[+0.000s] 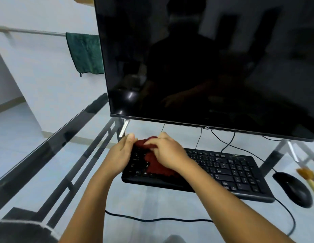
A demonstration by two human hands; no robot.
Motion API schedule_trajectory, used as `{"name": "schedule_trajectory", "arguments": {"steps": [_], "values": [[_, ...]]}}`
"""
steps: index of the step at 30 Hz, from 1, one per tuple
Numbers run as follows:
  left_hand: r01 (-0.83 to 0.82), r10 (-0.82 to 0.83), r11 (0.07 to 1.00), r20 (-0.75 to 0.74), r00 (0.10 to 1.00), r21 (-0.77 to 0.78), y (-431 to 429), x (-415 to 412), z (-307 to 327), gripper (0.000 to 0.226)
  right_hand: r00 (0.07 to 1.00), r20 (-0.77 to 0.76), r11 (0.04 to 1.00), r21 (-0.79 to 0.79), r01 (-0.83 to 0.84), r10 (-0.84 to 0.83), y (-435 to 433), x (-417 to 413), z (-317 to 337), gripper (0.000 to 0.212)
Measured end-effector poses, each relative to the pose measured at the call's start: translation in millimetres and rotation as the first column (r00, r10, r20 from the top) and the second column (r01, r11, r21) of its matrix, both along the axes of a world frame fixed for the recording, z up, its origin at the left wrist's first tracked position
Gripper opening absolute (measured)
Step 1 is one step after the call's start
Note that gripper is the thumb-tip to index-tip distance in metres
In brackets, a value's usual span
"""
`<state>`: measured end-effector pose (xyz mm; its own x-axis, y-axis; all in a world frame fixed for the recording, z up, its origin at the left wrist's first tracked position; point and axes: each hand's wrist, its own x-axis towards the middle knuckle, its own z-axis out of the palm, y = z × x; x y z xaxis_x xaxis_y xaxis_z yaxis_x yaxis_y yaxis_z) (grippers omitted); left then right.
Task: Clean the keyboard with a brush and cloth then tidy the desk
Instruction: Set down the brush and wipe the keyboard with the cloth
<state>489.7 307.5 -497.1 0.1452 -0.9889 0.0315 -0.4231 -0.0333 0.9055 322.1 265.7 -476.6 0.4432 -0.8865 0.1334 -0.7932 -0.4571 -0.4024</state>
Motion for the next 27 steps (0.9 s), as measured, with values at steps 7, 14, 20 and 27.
{"name": "schedule_trajectory", "arguments": {"steps": [7,14,20,27], "values": [[0.135,-0.141,0.990,0.413,0.900,0.045,-5,-11,-14,0.057,0.995,0.057,0.996,0.020,-0.088,0.087,39,-29,-9,0.030],[0.111,-0.125,0.992,0.665,0.736,0.064,-3,-20,-13,0.055,0.924,-0.164,0.937,0.002,0.349,-0.344,4,-94,4,0.032],[0.282,-0.255,0.955,0.740,0.622,0.093,-9,-81,8,0.055,0.997,-0.020,0.996,0.040,-0.076,0.077,58,-63,-5,0.021],[0.255,-0.209,0.965,0.741,0.638,0.053,-9,-95,5,0.048,0.814,-0.224,0.843,-0.090,0.530,-0.535,24,-176,5,0.035]]}}
